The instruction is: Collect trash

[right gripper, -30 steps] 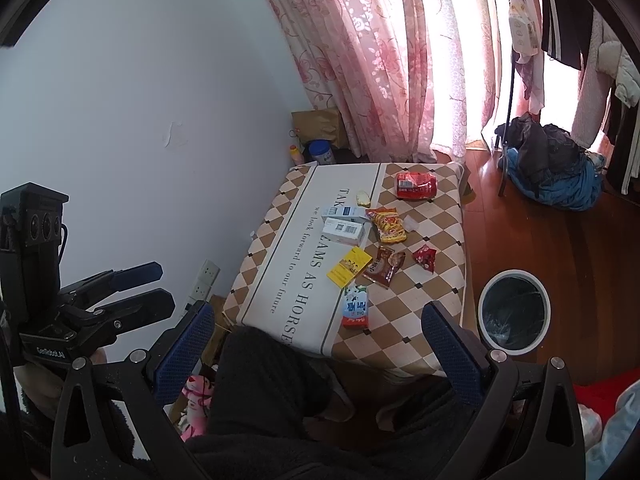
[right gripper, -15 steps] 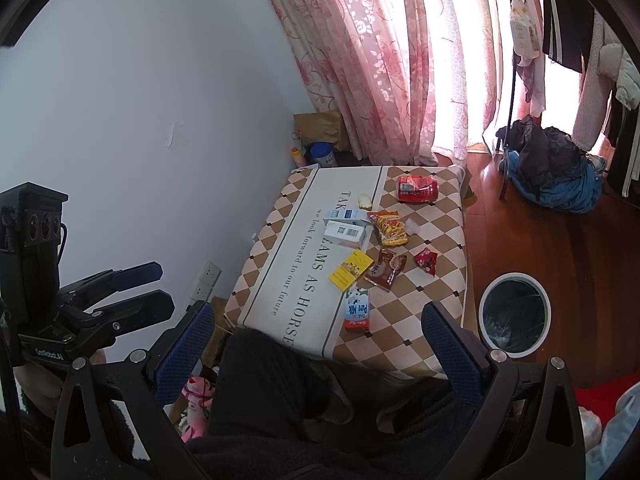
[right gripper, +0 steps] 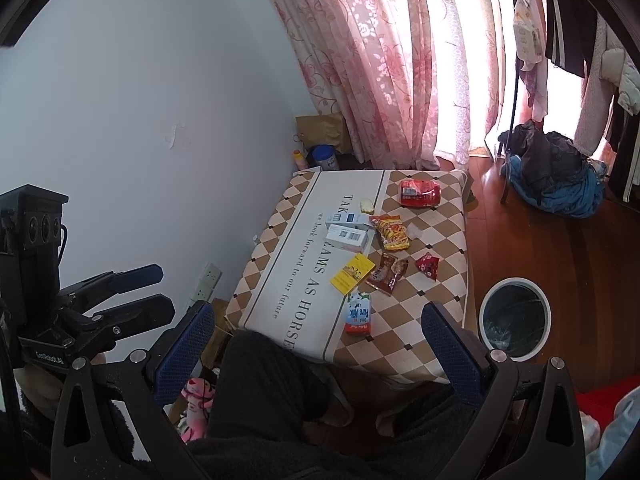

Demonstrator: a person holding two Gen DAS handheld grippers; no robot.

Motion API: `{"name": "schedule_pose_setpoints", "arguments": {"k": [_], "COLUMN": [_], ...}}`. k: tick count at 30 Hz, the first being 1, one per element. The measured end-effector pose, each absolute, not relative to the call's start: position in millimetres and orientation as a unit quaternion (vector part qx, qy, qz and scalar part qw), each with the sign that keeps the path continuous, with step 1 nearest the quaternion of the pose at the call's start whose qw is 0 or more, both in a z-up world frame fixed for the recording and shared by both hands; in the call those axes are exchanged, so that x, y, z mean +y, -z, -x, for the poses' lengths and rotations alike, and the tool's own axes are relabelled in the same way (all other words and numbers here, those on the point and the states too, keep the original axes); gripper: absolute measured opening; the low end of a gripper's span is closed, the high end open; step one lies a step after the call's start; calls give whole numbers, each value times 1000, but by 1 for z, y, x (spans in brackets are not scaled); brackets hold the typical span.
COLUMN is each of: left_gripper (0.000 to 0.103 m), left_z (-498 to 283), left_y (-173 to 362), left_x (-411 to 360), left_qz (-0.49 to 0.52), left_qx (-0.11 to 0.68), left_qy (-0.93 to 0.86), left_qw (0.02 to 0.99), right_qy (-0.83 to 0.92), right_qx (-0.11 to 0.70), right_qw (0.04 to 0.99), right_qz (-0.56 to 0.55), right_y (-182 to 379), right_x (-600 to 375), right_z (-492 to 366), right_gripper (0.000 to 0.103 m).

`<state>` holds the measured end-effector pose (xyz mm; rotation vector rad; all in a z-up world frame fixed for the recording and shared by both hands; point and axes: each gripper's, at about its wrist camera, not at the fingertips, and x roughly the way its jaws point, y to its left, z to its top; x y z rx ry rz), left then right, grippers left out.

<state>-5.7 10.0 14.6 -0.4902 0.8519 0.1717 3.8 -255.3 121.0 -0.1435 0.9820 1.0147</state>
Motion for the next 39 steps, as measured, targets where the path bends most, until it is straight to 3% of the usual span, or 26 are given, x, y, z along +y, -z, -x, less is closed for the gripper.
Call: {"name": "schedule_pose_setpoints", "arguments": {"k": [4,9,12,16,19,20,23,33,35,36,39], "left_gripper": [103,103,103,103,103,103,103,103,103,103,103], "left_z": [-2,-23,-36,-46,-44,-46,-48,-55,-65,-71,-102], "left_y": [-4,69,134,213,257,269,302,337,333,331,323], "left_x": [19,44,64,83,91,95,106,113,111,111,107], "left_qz": [221,146,135,137,144,151,166,164,155,152,140], "left_qx": [413,462,506,556,579,585,604,637,636,636,629], "left_qy": [-127,-266,-300,-316,-325,-324,-323,-310,-302,-298,-273], "left_qw": [874,834,797,756,734,728,710,687,693,696,714], "right_qy": [-466,-434,-401,-363,-341,-332,-312,-294,-290,-299,-300], "right_qx": [449,451,465,532,583,602,636,668,672,661,653], "right_qw": [760,777,785,761,734,723,703,672,667,673,679], "right_qz": [62,66,77,77,73,71,72,130,138,143,151], "right_y": [-119,-101,-65,27,91,116,171,265,276,272,263], "right_x": [-256,-249,-237,-210,-189,-180,-156,-73,-66,-64,-74], "right_z": [-3,-10,-20,-42,-54,-58,-66,-71,-70,-67,-70], "right_gripper": [103,103,103,103,91,80,77,76,69,55,55]}}
